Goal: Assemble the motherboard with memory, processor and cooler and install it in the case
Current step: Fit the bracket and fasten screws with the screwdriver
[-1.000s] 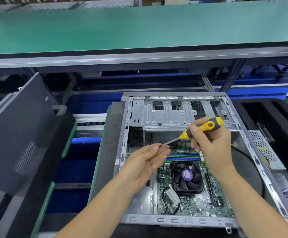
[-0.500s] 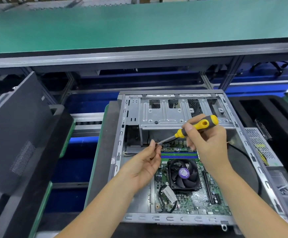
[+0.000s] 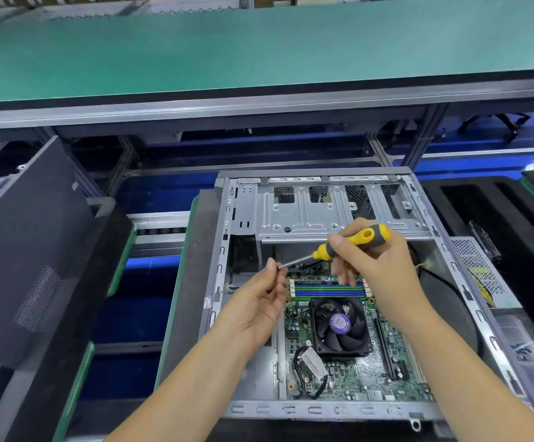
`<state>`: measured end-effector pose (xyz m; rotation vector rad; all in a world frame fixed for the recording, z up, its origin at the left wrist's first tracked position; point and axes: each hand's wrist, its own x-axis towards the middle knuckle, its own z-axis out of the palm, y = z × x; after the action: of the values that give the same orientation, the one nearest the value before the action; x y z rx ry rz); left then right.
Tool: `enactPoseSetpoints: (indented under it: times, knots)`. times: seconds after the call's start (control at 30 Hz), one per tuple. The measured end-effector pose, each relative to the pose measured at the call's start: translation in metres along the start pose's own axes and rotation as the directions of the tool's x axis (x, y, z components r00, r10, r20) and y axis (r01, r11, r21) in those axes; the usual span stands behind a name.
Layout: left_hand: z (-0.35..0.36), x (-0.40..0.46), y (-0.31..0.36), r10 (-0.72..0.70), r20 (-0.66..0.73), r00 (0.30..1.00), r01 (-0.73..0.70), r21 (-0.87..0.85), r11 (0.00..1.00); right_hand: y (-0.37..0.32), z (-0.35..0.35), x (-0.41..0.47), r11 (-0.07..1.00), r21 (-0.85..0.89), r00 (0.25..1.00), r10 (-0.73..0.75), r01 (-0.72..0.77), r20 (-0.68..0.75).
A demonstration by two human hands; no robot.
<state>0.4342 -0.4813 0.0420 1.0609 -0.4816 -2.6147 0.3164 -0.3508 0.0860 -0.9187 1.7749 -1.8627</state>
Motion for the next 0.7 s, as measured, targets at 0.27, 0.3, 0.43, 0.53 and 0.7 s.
enactPoseSetpoints:
  times: [0.27,0.3,0.43,0.53,0.7]
  knots:
    - [-0.006,0.007,-0.001,0.138,-0.035,0.990,-0.133,0.116,0.984,-0.005,-0.025,-0.002,0.963,-0.106,0.949,0.262,-0.246,0.177]
    - [-0.005,0.006,-0.002,0.144,-0.033,0.989,-0.138,0.132,0.982,-0.005,-0.026,-0.003,0.962,-0.097,0.945,0.270,-0.256,0.183]
    - [0.000,0.001,-0.006,0.148,-0.023,0.989,-0.141,0.187,0.972,-0.003,-0.028,-0.003,0.962,-0.033,0.955,0.272,-0.270,0.121]
    - [0.003,-0.005,-0.005,0.117,-0.010,0.993,-0.110,0.270,0.957,-0.003,-0.036,-0.002,0.965,-0.021,0.958,0.262,-0.261,0.120]
    - [0.009,-0.011,0.011,0.310,-0.076,0.948,-0.207,0.592,0.779,-0.016,-0.043,0.004,0.955,-0.196,0.939,0.264,-0.223,0.220]
